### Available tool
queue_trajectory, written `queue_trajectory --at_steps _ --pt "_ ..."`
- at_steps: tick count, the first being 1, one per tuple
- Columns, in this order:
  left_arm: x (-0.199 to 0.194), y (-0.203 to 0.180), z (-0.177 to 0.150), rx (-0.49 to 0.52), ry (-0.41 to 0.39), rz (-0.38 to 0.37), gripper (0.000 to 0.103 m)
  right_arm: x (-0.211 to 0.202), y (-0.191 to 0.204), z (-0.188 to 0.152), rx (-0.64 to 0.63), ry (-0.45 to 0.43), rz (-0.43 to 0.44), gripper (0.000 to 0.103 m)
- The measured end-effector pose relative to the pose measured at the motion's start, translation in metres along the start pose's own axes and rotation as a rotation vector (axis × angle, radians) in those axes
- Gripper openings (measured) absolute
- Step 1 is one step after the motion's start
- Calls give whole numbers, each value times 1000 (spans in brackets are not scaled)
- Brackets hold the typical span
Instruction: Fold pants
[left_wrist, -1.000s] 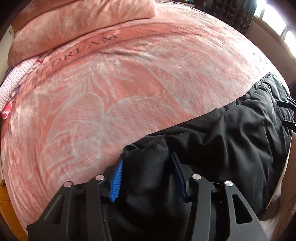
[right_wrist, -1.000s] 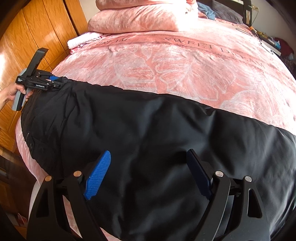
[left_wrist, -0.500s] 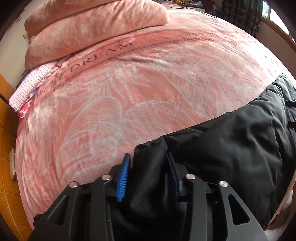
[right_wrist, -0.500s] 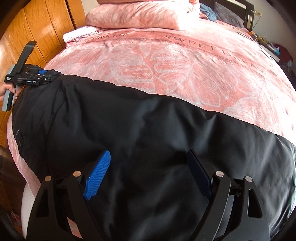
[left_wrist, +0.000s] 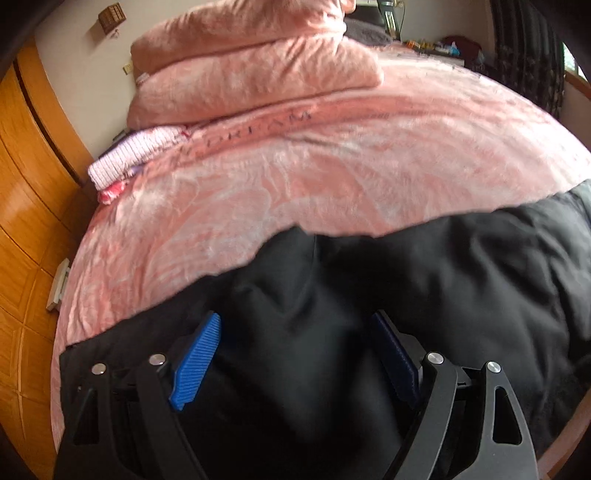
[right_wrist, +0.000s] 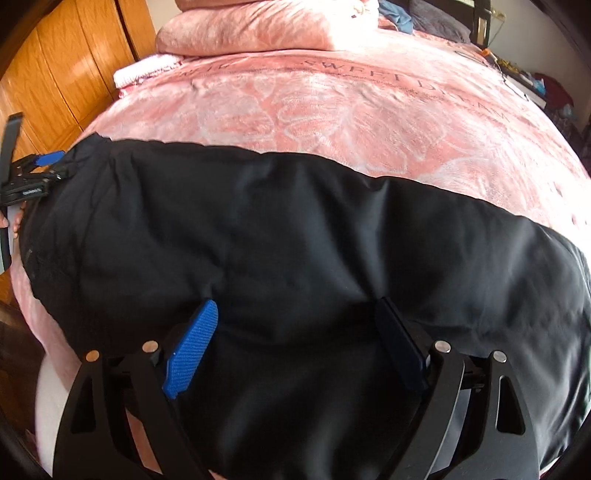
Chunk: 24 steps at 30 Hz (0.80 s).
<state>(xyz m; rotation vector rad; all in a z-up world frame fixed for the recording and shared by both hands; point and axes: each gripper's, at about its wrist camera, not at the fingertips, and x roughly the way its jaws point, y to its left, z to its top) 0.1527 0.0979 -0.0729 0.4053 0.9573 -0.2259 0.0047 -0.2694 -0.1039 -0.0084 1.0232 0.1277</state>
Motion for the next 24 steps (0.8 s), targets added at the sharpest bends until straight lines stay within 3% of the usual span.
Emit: queue_trajectory --at_steps 5,8,9,11,15,16,19,24 --pt "-8 4 -4 -101 -40 23 84 -34 -24 -8 61 -35 22 83" --pt "-43 -10 -6 -114 -99 36 85 -69 -70 -28 161 -67 -54 83" --pt "-59 -20 -8 -124 -127 28 91 -81 -92 -38 214 -70 -82 83" --pt "-80 -37 -12 -156 -152 -38 95 -101 -130 -59 312 -78 -132 83" --pt "-104 -85 -21 -223 -131 -182 95 -130 -192 -107 487 -87 -175 83" --pt "-106 -100 -23 -230 -118 -225 95 -132 -202 -115 517 -83 -175 83" --pt "-107 -139 -25 -224 -105 -261 95 -131 -232 -142 623 -69 -134 83" --pt "-91 -181 -30 -238 -55 -306 95 -109 -252 -162 736 -56 14 88"
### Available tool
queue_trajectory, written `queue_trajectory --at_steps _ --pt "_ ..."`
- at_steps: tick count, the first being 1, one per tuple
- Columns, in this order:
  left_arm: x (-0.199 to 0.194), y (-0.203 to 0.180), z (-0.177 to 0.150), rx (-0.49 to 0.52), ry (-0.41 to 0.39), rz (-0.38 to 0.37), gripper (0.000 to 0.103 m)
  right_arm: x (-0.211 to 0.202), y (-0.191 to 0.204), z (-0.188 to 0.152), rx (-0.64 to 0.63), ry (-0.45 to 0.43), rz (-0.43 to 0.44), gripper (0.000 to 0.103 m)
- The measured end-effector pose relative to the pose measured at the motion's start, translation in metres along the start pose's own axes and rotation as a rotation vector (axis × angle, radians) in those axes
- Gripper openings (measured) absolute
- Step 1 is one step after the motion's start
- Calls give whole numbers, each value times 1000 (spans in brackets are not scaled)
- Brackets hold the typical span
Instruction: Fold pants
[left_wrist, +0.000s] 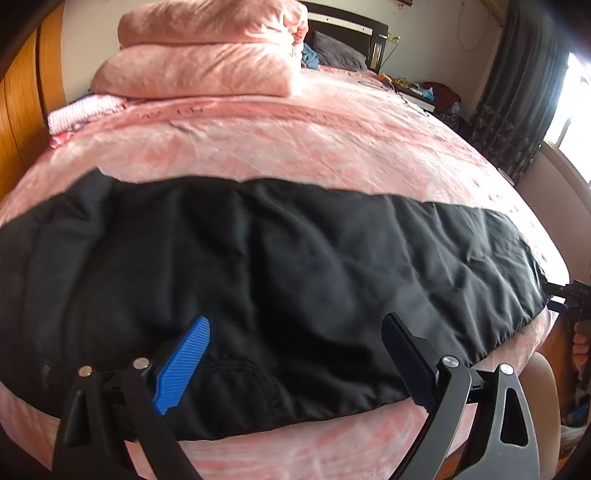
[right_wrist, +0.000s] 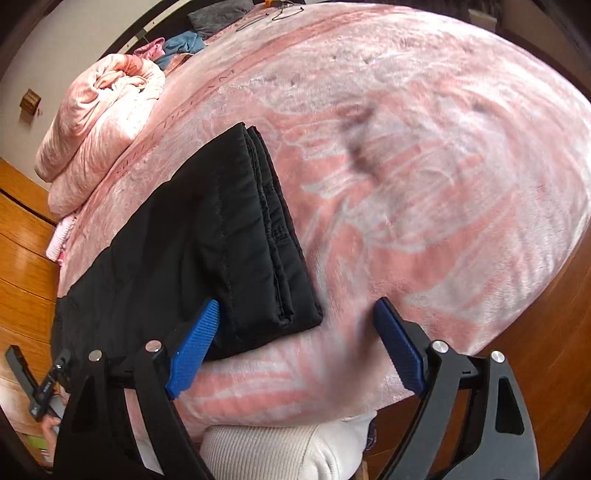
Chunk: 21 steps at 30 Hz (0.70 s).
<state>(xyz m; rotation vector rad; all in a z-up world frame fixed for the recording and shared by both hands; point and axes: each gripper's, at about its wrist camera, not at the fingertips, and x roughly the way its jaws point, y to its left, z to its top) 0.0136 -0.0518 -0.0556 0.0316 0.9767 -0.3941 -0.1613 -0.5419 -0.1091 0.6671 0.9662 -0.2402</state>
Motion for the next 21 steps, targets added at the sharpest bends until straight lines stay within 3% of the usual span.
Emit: queue_trajectory --at_steps 4,6,9,11,13,17,19,21 --pt "22 -7 -10 27 16 61 98 2 8 0 -29 -3 75 87" --pt "22 -11 -11 34 7 76 99 7 12 -1 -36 17 149 76" --pt "22 -12 -10 22 4 84 99 13 14 0 -31 23 167 66" --pt "22 -11 -8 17 4 85 99 12 12 4 -22 27 227 34" --pt "22 -12 -7 10 5 92 99 8 10 10 15 34 304 25" --pt "24 -24 -4 21 5 87 99 -24 32 32 -75 -36 261 16" --pt "22 -33 -2 20 -15 78 99 -42 34 47 -81 -61 279 16" --pt "25 -39 0 13 -32 71 99 -46 33 56 -95 -74 235 15"
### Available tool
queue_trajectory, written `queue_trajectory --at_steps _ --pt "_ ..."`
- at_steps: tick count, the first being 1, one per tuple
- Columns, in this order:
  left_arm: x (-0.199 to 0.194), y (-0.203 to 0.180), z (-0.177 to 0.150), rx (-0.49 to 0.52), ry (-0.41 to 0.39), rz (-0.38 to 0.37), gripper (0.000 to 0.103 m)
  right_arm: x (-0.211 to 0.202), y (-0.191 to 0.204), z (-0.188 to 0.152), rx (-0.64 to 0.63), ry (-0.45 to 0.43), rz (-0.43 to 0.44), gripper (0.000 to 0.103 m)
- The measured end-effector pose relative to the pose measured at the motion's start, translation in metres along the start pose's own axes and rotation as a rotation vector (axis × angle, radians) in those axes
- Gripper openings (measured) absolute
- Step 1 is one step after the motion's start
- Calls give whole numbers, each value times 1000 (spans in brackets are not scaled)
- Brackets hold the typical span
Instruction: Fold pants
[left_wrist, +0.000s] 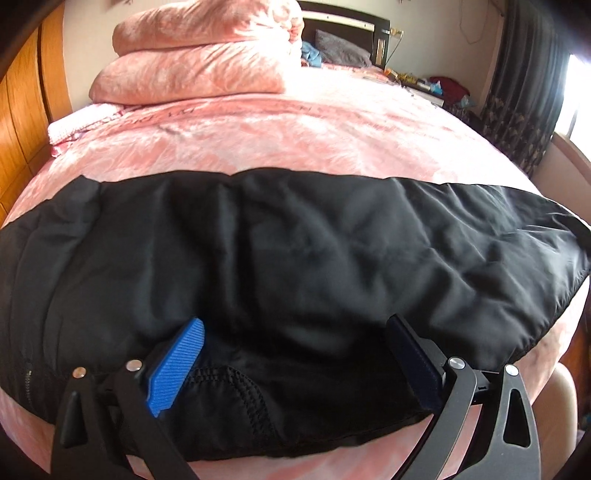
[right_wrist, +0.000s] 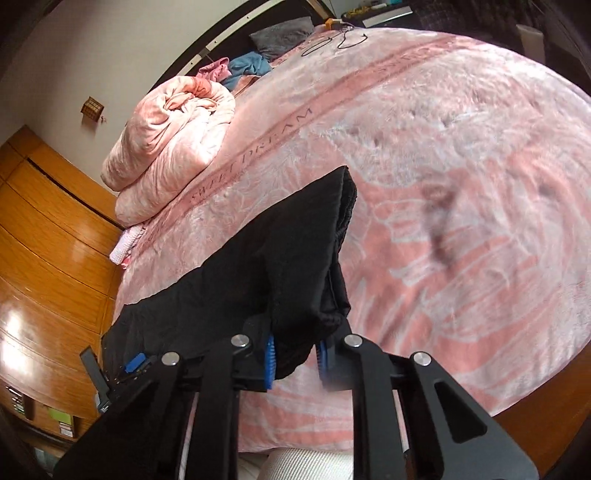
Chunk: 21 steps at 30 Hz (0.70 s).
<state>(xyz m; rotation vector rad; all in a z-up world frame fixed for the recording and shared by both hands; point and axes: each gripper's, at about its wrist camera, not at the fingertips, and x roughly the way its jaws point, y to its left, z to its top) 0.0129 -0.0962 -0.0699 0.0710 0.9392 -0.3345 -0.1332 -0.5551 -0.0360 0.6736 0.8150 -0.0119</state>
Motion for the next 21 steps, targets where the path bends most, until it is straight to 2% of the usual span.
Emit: queue_trajectory --at_steps 4,7,9,11,14,16,18,20,21 --pt "11 -19 -7 48 -31 24 99 14 -32 -6 70 23 -124 14" --pt "11 -21 -11 74 -54 14 99 36 -63 -29 139 58 -184 15" --pt "7 -16 -10 71 -45 -3 99 34 -59 -33 110 40 -209 19" --pt "-3 -4 -9 39 -33 -14 99 24 -48 -33 68 27 -284 40" --pt "-26 26 -10 -22 -37 -13 99 2 -20 -30 -32 -50 -443 42" --pt "-42 53 -15 -72 -32 34 99 -10 3 -29 -98 -102 -501 43" --pt "-58 87 -22 -147 -35 75 99 -9 31 -29 -162 -121 -481 43" --pt "-72 132 -32 -267 -27 120 99 0 64 -33 -234 -105 -415 50" --pt "-77 152 -38 -321 -22 146 99 8 80 -37 -265 -87 -372 51"
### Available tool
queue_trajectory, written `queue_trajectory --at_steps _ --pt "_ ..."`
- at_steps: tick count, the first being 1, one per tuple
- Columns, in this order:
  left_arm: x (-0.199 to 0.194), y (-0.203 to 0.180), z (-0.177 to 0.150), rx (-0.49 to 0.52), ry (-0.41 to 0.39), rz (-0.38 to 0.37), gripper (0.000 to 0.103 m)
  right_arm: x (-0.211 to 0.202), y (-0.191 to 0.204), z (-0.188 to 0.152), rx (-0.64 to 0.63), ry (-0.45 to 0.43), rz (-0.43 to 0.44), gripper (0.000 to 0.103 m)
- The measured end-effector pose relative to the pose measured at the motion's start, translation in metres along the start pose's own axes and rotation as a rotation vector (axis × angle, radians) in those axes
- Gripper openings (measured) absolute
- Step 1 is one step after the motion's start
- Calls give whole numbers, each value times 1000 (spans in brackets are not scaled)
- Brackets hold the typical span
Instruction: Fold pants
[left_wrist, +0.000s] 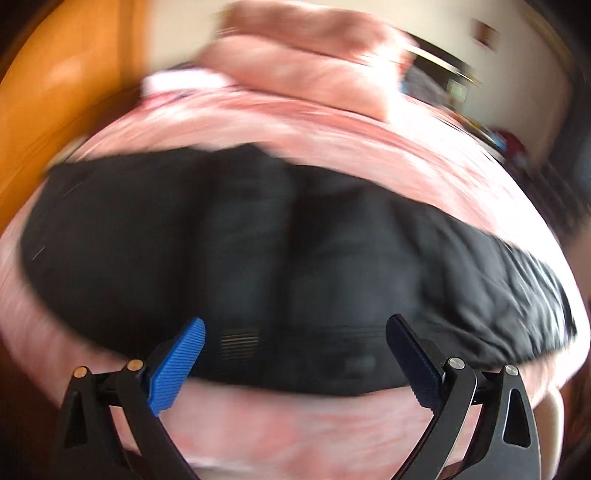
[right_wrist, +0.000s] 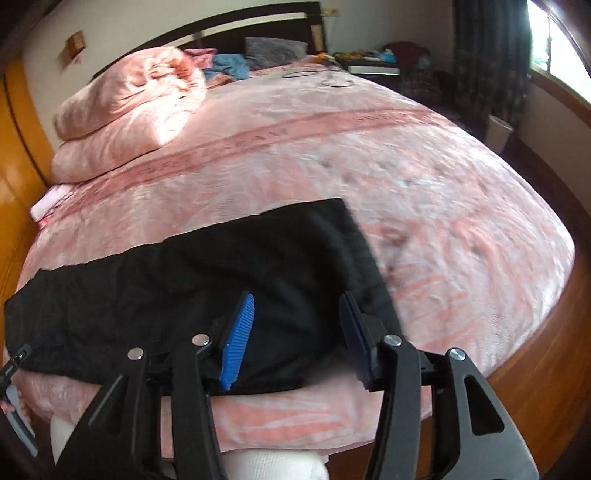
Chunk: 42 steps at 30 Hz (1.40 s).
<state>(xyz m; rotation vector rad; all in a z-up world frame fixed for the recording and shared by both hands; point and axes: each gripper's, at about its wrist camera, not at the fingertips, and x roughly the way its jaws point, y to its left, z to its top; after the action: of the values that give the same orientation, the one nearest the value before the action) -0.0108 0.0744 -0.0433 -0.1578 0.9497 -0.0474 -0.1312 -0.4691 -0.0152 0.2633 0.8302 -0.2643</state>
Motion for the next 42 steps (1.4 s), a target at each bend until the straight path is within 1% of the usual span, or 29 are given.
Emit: queue_trajectory --at_steps 1,2,3,4,6,7,9,10,11,12,13,15,17,18,21,22,24,27,29,31,33,34,36,37,41,42 --pt "-2 27 0 -65 4 46 99 4 18 1 -24 11 47 51" --pt "-3 49 -1 -120 10 80 99 10 42 0 -47 31 114 51" --pt "-3 67 -2 -169 20 101 99 16 58 -1 -61 46 158 51" --pt "-3 92 -5 -254 41 105 99 23 76 -3 -77 65 194 50" --pt "2 125 -11 -371 62 58 99 37 114 -9 -117 112 251 50" --pt "8 144 -14 -445 69 16 99 41 128 -12 -133 131 269 50" --pt "16 164 -13 -518 65 -43 98 52 162 -20 -182 171 308 50" --pt "19 173 -9 -540 47 -67 98 58 174 -21 -202 182 312 49" --pt "21 177 -6 -543 34 -78 98 62 187 -24 -226 195 316 49" --pt "22 179 -1 -541 22 -84 94 65 195 -26 -244 203 315 49" --pt "23 181 5 -540 5 -106 87 69 202 -28 -259 212 310 49" --pt "28 186 15 -560 11 -132 85 79 212 -31 -284 231 299 49" --pt "36 191 24 -576 16 -157 82 83 215 -34 -287 248 291 49" --pt "34 188 25 -571 15 -162 79 85 216 -34 -283 254 290 49" --pt "29 183 30 -543 8 -163 75 89 216 -39 -291 268 282 50" --pt "23 181 32 -534 -1 -159 71 89 215 -40 -295 269 280 51" --pt "11 179 34 -512 -13 -139 67 94 218 -40 -305 274 273 53" --pt "4 180 37 -502 -25 -153 66 98 223 -42 -321 274 261 55" --pt "2 178 41 -475 -33 -153 66 100 225 -44 -330 274 254 57" --pt "2 174 42 -444 -40 -137 66 101 227 -46 -338 270 250 59" --pt "17 177 40 -444 3 -123 66 105 228 -50 -338 272 246 60" --pt "29 181 35 -443 43 -102 66 106 228 -50 -337 272 246 60" --pt "31 183 31 -454 38 -109 67 106 228 -50 -335 273 248 60" --pt "27 181 30 -437 31 -102 66 105 227 -50 -333 273 253 60" --pt "3 169 21 -420 19 -21 69 92 211 -43 -283 266 289 59" --pt "-5 160 16 -405 15 6 69 88 205 -41 -266 258 292 59"
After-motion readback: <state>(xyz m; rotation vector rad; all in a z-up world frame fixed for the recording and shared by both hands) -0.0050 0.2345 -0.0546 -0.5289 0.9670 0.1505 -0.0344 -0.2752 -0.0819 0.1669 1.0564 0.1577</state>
